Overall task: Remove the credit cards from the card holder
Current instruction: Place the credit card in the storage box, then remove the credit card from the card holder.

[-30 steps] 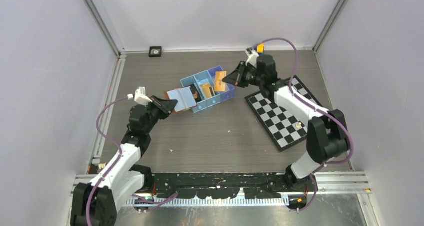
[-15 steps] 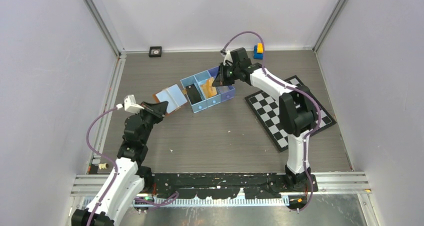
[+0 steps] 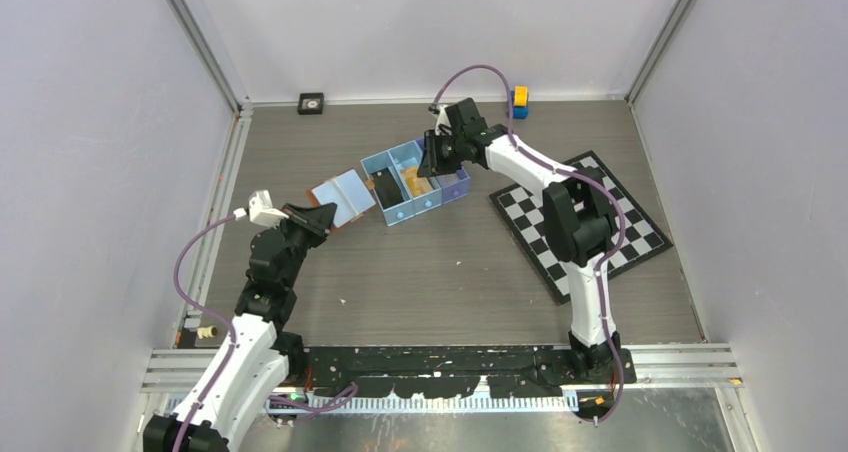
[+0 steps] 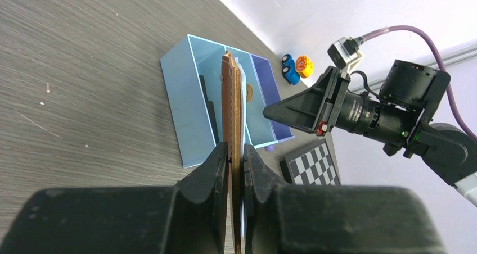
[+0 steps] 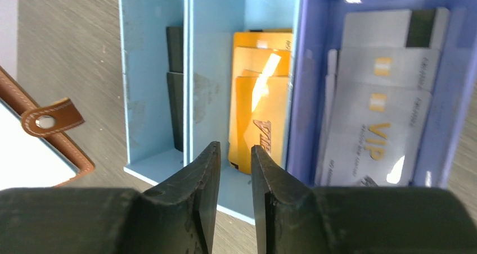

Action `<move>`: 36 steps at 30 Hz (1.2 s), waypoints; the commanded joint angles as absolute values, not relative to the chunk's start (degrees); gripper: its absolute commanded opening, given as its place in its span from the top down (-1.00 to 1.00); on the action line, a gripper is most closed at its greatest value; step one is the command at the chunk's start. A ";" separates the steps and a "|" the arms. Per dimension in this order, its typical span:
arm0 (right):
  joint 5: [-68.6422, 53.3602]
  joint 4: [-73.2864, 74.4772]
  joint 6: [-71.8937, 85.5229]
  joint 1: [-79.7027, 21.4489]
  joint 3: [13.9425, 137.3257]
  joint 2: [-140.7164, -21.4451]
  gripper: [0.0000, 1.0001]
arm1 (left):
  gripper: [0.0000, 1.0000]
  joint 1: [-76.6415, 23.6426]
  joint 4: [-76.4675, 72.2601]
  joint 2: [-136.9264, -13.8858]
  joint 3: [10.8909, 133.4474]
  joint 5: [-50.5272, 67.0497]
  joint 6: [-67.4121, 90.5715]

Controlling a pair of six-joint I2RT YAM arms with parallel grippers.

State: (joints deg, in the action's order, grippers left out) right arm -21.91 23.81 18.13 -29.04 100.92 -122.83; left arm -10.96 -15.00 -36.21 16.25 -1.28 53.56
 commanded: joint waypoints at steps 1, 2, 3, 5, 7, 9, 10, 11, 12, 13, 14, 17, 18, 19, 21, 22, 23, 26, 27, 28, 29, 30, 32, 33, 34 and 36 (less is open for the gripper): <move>-16.60 19.66 20.07 -28.98 96.20 -113.58 0.32 | 1.00 -10.64 -17.89 -36.43 16.61 -1.20 53.61; -16.12 18.52 20.65 -29.12 94.02 -110.64 0.30 | 1.00 -10.64 -18.19 -36.80 16.59 -0.90 53.61; -15.42 17.36 21.18 -29.34 91.82 -108.62 0.30 | 1.00 -10.63 -18.75 -37.32 16.54 -0.43 53.76; -13.87 15.70 21.81 -30.12 87.19 -103.80 0.23 | 1.00 -10.63 -20.59 -38.52 16.44 1.77 53.79; -13.03 14.49 22.58 -31.04 82.60 -99.38 0.17 | 1.00 -10.63 -22.59 -39.94 16.60 4.33 53.95; -12.49 13.24 23.59 -32.01 78.00 -94.98 -0.02 | 1.00 -10.68 -24.67 -41.76 16.80 6.59 54.12; -12.31 12.20 24.07 -32.60 74.27 -92.56 -0.13 | 1.00 -10.64 -26.02 -42.54 16.93 7.73 54.14; -12.30 10.45 24.94 -33.27 71.09 -89.36 -0.23 | 1.00 -10.64 -27.29 -43.40 17.02 8.94 54.14; -12.13 8.50 25.51 -33.45 67.91 -87.80 -0.33 | 1.00 -10.63 -28.70 -44.09 16.98 10.10 54.14; -11.79 6.78 26.96 -33.81 64.64 -85.58 -0.51 | 1.00 -10.68 -30.05 -44.94 16.97 11.19 54.18; -11.58 4.91 27.98 -33.87 61.64 -83.16 -0.57 | 1.00 -10.64 -31.43 -45.74 16.96 12.35 54.29; -9.45 -0.38 30.96 -33.90 53.90 -76.41 -0.61 | 1.00 -10.66 -36.06 -48.57 17.05 16.05 54.75; -8.48 -2.49 31.99 -33.92 51.50 -74.73 -0.61 | 1.00 -10.64 -37.88 -49.62 17.05 17.48 55.03; -6.66 -4.84 33.37 -33.91 49.17 -73.50 -0.62 | 1.00 -10.64 -40.07 -50.64 17.12 19.30 55.28; -4.52 -8.44 34.16 -34.01 46.15 -71.98 -0.64 | 1.00 -10.63 -44.71 -53.14 17.70 24.47 56.10; -4.98 -10.66 34.21 -34.01 45.32 -71.64 -0.65 | 1.00 -10.63 -47.11 -54.17 18.11 26.55 56.60; -6.06 -12.33 34.60 -34.01 44.37 -71.51 -0.65 | 1.00 -10.65 -48.89 -55.35 18.40 28.13 57.15; -10.96 -17.51 36.21 -34.00 42.58 -71.64 -0.67 | 1.00 -10.77 -56.32 -59.18 18.42 31.57 60.02; -12.15 -19.46 36.83 -34.01 41.91 -71.71 -0.67 | 1.00 -10.77 -59.17 -60.60 18.38 32.58 61.14; -13.23 -21.71 37.55 -33.97 41.05 -71.60 -0.68 | 1.00 -10.79 -61.68 -62.03 18.44 33.74 62.16; -14.21 -24.13 38.33 -33.96 40.05 -71.42 -0.68 | 1.00 -10.93 -64.45 -63.64 18.64 34.81 63.24; -15.04 -26.52 39.16 -33.94 39.13 -71.25 -0.68 | 1.00 -11.05 -67.09 -65.16 18.90 35.98 64.28; -15.97 -30.22 40.33 -33.95 37.61 -71.11 -0.68 | 1.00 -11.46 -73.09 -68.60 19.51 38.11 67.16; -16.17 -30.91 40.56 -33.88 37.40 -71.10 -0.68 | 1.00 -11.65 -76.10 -70.30 19.84 39.37 69.01; -16.13 -30.95 40.60 -33.92 37.44 -71.21 -0.68 | 1.00 -11.87 -79.31 -72.47 20.21 40.30 70.42; -16.24 -31.21 40.61 -34.01 37.37 -71.51 -0.68 | 1.00 -12.39 -81.93 -74.71 21.47 42.05 72.44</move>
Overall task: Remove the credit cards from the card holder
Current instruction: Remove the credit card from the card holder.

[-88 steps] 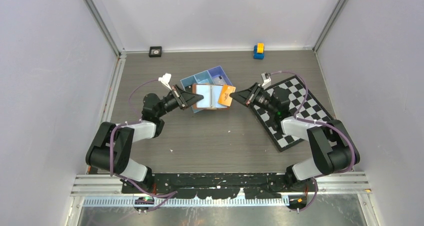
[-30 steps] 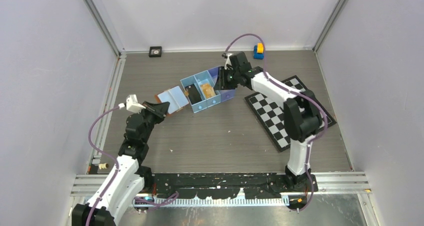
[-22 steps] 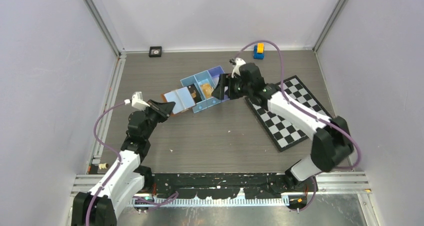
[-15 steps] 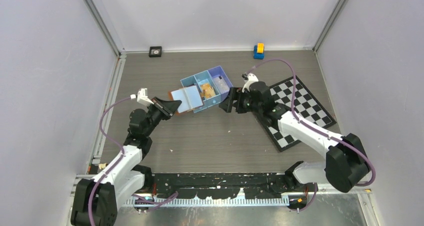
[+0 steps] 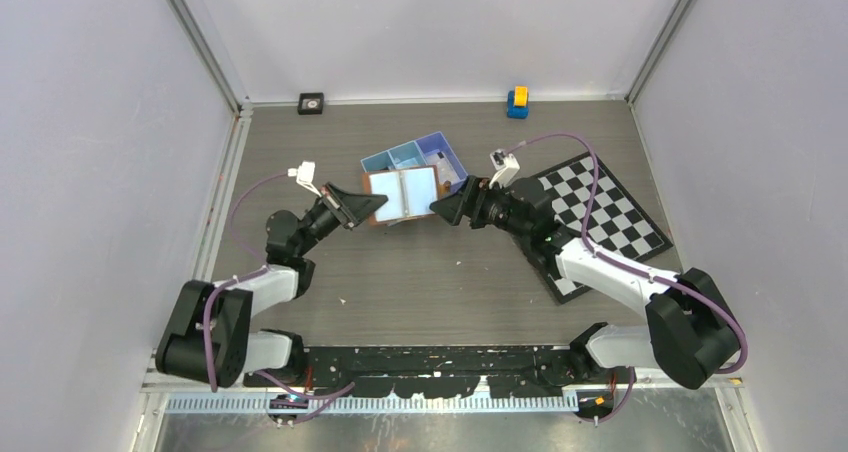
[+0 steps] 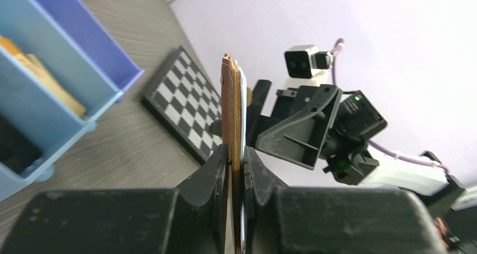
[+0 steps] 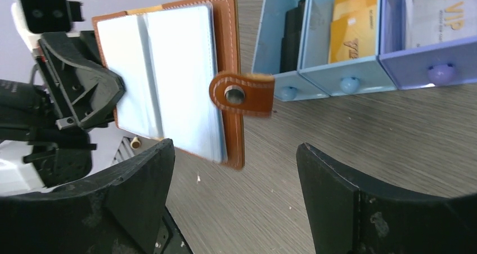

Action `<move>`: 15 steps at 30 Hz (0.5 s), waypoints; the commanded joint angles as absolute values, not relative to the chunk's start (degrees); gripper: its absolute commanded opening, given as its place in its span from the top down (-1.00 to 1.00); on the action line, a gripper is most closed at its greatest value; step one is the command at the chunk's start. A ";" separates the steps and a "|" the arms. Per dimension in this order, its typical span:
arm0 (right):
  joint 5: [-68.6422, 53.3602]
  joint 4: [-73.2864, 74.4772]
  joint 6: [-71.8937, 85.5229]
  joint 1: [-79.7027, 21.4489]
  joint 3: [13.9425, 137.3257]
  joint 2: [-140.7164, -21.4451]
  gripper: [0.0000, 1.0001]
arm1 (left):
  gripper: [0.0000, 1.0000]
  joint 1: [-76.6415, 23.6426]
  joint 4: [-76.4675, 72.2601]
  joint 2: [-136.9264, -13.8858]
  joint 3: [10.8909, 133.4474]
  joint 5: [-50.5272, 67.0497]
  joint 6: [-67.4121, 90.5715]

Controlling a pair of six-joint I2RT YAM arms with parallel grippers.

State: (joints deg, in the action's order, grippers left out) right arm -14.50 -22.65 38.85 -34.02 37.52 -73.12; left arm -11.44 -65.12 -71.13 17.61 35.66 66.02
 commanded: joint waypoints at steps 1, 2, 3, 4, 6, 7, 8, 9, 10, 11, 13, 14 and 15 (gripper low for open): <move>-16.70 -32.13 40.78 -33.99 37.17 -71.73 -0.68 | 1.00 -12.95 -82.00 -75.12 22.05 42.64 72.39; -17.54 -33.21 41.17 -34.01 37.07 -72.02 -0.68 | 1.00 -13.35 -82.00 -75.34 22.33 42.93 72.24; -18.32 -34.37 41.91 -34.01 36.89 -72.34 -0.68 | 1.00 -13.74 -82.00 -75.15 22.38 42.99 71.94; -18.92 -35.00 42.41 -33.99 36.83 -72.68 -0.67 | 1.00 -14.18 -82.00 -74.77 22.34 42.88 71.38; -19.35 -35.01 42.65 -33.94 37.07 -73.25 -0.57 | 1.00 -14.83 -81.65 -73.99 22.18 42.46 70.28; -19.59 -35.13 42.63 -33.97 37.10 -73.45 -0.49 | 1.00 -14.97 -80.97 -73.71 22.15 42.24 69.88; -19.86 -35.48 42.67 -34.01 37.01 -73.55 -0.39 | 1.00 -15.14 -80.12 -73.40 22.19 42.06 69.48; -20.42 -35.94 42.78 -34.01 37.00 -73.56 -0.32 | 1.00 -15.31 -79.05 -73.24 22.42 41.95 68.93; -20.90 -36.55 42.99 -34.01 36.85 -73.52 -0.23 | 1.00 -15.48 -78.19 -73.23 22.60 41.84 68.55; -21.38 -37.20 43.18 -34.00 36.71 -73.44 -0.15 | 1.00 -15.73 -77.49 -73.35 22.79 41.67 68.20; -21.78 -37.89 43.24 -33.99 36.40 -73.11 0.05 | 1.00 -16.35 -74.99 -73.22 23.21 41.27 67.17; -21.79 -38.01 43.24 -34.01 36.33 -72.93 0.12 | 1.00 -16.57 -73.95 -73.15 23.42 41.10 66.55; -21.86 -38.16 43.18 -33.99 36.15 -72.75 0.20 | 1.00 -16.79 -72.94 -72.99 23.53 40.63 65.96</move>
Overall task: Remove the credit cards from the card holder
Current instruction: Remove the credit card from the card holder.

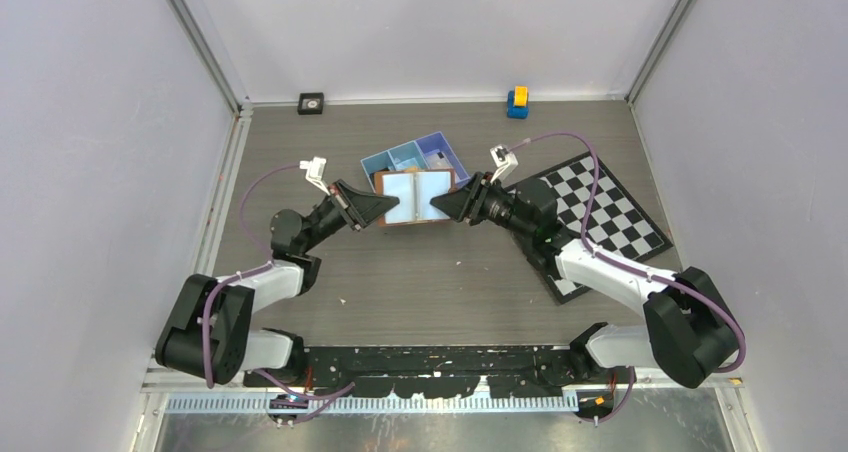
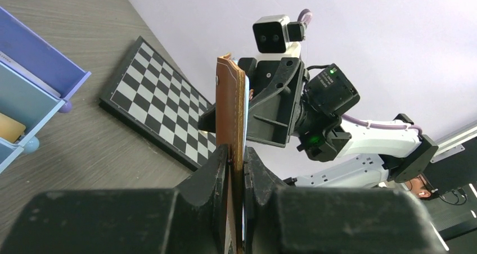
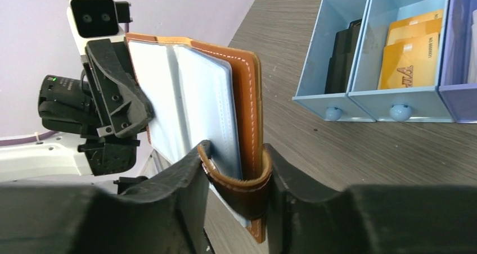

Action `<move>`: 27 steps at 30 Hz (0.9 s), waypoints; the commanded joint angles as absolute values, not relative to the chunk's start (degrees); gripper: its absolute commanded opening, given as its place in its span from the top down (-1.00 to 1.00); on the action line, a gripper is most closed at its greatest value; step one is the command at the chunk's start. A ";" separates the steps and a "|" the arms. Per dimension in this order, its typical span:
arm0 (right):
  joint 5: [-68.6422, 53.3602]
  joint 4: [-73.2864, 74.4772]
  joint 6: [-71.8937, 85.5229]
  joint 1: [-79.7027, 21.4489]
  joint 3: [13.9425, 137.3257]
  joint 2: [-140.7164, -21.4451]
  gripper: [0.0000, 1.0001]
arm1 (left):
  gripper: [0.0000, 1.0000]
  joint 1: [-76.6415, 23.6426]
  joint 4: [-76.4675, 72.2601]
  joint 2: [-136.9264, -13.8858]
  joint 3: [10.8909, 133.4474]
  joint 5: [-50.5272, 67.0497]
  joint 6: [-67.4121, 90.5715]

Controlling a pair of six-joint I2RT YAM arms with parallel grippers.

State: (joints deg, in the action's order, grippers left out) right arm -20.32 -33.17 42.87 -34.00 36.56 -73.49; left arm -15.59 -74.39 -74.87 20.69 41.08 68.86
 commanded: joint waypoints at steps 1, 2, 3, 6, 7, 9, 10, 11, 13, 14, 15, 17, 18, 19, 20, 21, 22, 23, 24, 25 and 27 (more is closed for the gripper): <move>-21.93 -38.37 43.16 -33.96 36.06 -72.63 0.25 | 1.00 -16.93 -71.11 -72.69 23.62 40.03 65.35; -21.93 -38.41 43.15 -34.00 36.01 -72.50 0.31 | 1.00 -17.02 -68.90 -72.28 23.78 39.40 64.50; -22.12 -38.17 42.97 -33.99 36.14 -72.55 0.46 | 1.00 -17.23 -66.46 -71.65 23.89 38.60 63.61; -22.81 -34.17 41.52 -34.09 37.91 -73.09 0.82 | 1.00 -18.82 -58.13 -68.95 24.37 35.46 59.84; -21.88 -31.13 40.27 -34.42 38.92 -73.41 0.90 | 1.00 -19.62 -57.00 -68.24 24.61 34.80 58.70; -18.60 -23.82 37.30 -35.22 42.09 -74.20 0.96 | 1.00 -21.00 -56.28 -67.50 25.05 34.78 57.52; -17.01 -21.43 36.18 -35.63 43.03 -74.64 0.97 | 1.00 -21.55 -56.25 -67.36 25.31 35.02 57.15; -15.44 -19.88 35.75 -35.76 43.60 -75.03 0.97 | 1.00 -21.88 -56.25 -67.33 25.55 35.48 56.90; -13.01 -17.96 35.53 -35.84 44.20 -75.88 0.98 | 1.00 -22.29 -56.24 -67.42 25.82 35.92 56.57; -12.44 -16.89 35.25 -35.83 44.61 -76.15 0.98 | 1.00 -22.40 -56.21 -67.46 25.84 35.90 56.44; -12.39 -16.38 35.01 -35.80 44.91 -76.34 0.97 | 1.00 -22.49 -56.20 -67.54 25.88 35.79 56.36; -13.00 -16.56 35.09 -35.86 44.92 -76.14 0.97 | 1.00 -22.50 -55.02 -67.59 26.08 35.42 55.94; -13.17 -16.96 35.15 -35.85 44.73 -75.49 0.97 | 1.00 -22.50 -53.49 -67.50 26.18 34.62 55.49; -13.07 -17.23 35.13 -35.86 44.39 -74.84 0.97 | 0.99 -22.50 -51.15 -67.12 26.39 33.58 54.57; -12.46 -17.34 35.11 -35.79 43.91 -74.16 0.96 | 0.97 -22.52 -47.57 -66.33 26.75 31.48 53.12; -11.26 -17.05 34.89 -35.83 43.62 -73.43 0.97 | 0.97 -22.50 -44.48 -65.71 27.07 30.10 52.01; -10.08 -16.71 34.77 -35.86 43.27 -72.81 0.97 | 0.99 -22.50 -42.78 -65.12 27.07 29.38 51.19; -8.71 -16.31 34.68 -35.80 43.08 -72.35 0.99 | 1.00 -22.50 -42.42 -64.60 26.84 28.88 51.00; -7.25 -15.49 34.64 -35.70 43.06 -72.19 0.99 | 1.00 -22.50 -42.72 -64.08 26.55 28.66 51.06; -6.10 -14.37 34.55 -35.71 43.34 -72.35 0.99 | 1.00 -22.51 -43.56 -63.59 26.28 28.76 51.18; -4.40 -11.68 33.94 -35.76 44.64 -73.26 0.99 | 1.00 -22.50 -44.90 -63.17 26.02 29.62 51.53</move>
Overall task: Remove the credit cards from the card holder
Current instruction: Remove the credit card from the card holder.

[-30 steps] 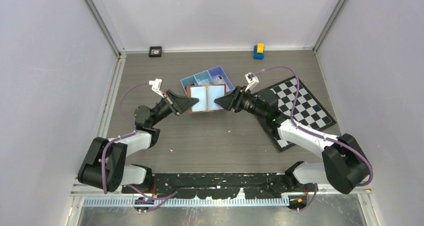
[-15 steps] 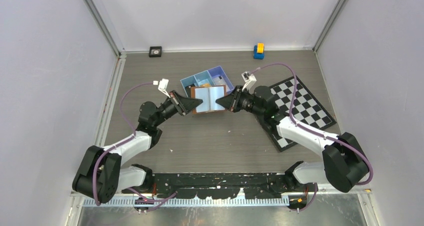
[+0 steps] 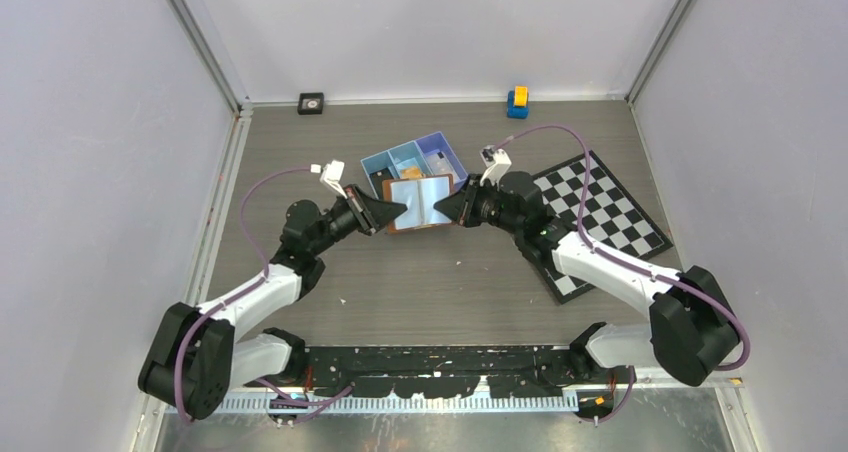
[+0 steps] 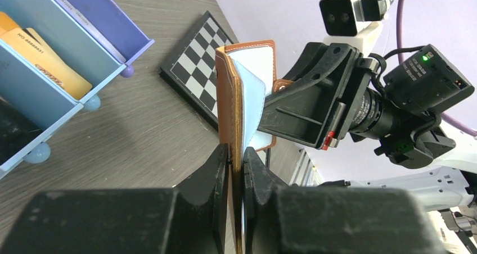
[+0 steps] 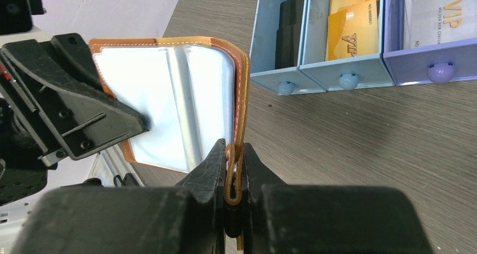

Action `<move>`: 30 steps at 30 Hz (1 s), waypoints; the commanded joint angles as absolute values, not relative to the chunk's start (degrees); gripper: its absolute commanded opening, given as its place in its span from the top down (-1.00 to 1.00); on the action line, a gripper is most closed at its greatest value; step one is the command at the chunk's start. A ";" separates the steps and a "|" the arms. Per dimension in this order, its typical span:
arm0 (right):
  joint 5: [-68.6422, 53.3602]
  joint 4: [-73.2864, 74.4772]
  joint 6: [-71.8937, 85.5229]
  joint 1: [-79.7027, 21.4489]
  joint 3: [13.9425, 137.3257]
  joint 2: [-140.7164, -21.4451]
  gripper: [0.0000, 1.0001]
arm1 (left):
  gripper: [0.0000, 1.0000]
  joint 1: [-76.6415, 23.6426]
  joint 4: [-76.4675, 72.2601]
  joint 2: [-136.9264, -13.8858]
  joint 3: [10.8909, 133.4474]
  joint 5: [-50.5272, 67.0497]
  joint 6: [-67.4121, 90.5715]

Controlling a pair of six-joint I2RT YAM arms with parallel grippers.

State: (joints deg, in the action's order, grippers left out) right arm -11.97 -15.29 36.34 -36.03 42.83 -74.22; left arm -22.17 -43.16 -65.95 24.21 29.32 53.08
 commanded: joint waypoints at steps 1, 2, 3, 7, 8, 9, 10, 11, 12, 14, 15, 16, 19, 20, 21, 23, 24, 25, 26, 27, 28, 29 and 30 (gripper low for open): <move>-3.65 -10.16 33.54 -35.77 45.52 -73.90 0.99 | 1.00 -22.50 -45.64 -63.16 26.13 30.49 51.77; -3.21 -8.28 32.94 -35.73 46.55 -74.58 0.99 | 1.00 -22.50 -46.36 -63.44 26.29 31.45 52.10; -3.55 -7.01 32.46 -35.77 47.46 -75.40 0.99 | 1.00 -22.54 -47.03 -63.97 26.56 32.29 52.45; -5.78 -7.10 32.72 -35.77 48.09 -75.86 0.99 | 1.00 -22.76 -47.40 -66.39 27.29 32.70 52.95; -6.47 -8.04 32.98 -35.75 47.51 -75.52 0.99 | 0.99 -22.76 -47.07 -66.50 27.21 32.15 52.93; -6.74 -8.77 33.20 -35.77 47.02 -74.97 0.99 | 0.92 -22.79 -46.59 -66.41 27.10 31.30 52.75; -7.21 -9.58 33.52 -35.76 46.50 -74.47 0.99 | 0.84 -22.77 -45.92 -66.14 26.93 30.50 52.55; -7.71 -10.28 33.67 -35.70 46.11 -74.04 0.99 | 0.74 -22.76 -45.02 -65.73 26.82 29.81 52.29; -8.25 -10.89 34.00 -35.66 45.73 -73.85 0.99 | 0.66 -22.76 -44.21 -65.36 26.81 29.25 52.03; -10.06 -11.77 34.45 -35.53 45.67 -74.00 0.99 | 0.53 -22.77 -42.32 -64.67 26.95 28.29 51.55; -10.96 -11.97 34.80 -35.36 45.79 -74.31 0.99 | 0.46 -22.79 -41.27 -64.55 27.14 27.79 51.43; -12.32 -12.19 35.00 -35.19 45.91 -74.66 0.99 | 0.37 -22.77 -40.22 -64.67 27.46 27.56 51.34; -14.61 -13.17 35.47 -35.14 46.17 -75.63 0.99 | 0.25 -22.76 -39.54 -66.93 28.62 29.21 51.99; -15.03 -13.33 35.49 -35.15 46.18 -75.73 0.99 | 0.24 -22.76 -39.67 -67.88 29.14 29.85 52.41; -15.18 -13.42 35.58 -35.09 46.15 -75.76 0.99 | 0.24 -22.76 -39.91 -68.85 29.45 30.48 52.85; -15.16 -13.45 35.57 -35.03 46.12 -75.76 0.99 | 0.38 -22.68 -40.36 -70.45 29.98 31.26 53.61; -15.08 -13.33 35.59 -35.02 46.14 -75.76 0.99 | 0.53 -22.57 -40.94 -71.09 30.05 31.74 53.94; -14.93 -13.23 35.64 -34.94 46.11 -75.83 0.99 | 0.67 -22.44 -41.97 -71.52 30.06 32.20 54.28; -14.75 -12.94 35.68 -34.93 46.26 -76.03 0.99 | 0.75 -22.27 -42.57 -71.74 29.98 32.71 54.58; -14.59 -12.43 35.73 -34.81 46.57 -76.35 0.99 | 0.75 -22.24 -42.85 -71.73 29.90 33.00 54.79; -14.28 -11.73 35.75 -34.65 46.93 -76.77 0.99 | 0.59 -22.24 -42.94 -71.60 29.94 33.17 54.81; -14.35 -11.28 35.75 -34.61 47.24 -77.26 0.99 | 0.45 -22.24 -42.83 -71.43 29.94 33.27 54.80; -14.78 -11.24 35.77 -34.56 47.36 -77.82 0.99 | 0.40 -22.24 -42.69 -71.21 29.89 33.22 54.69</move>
State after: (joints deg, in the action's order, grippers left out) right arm -13.85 -9.72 35.03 -34.87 45.84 -76.47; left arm -22.11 -39.40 -71.90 28.25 30.41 54.02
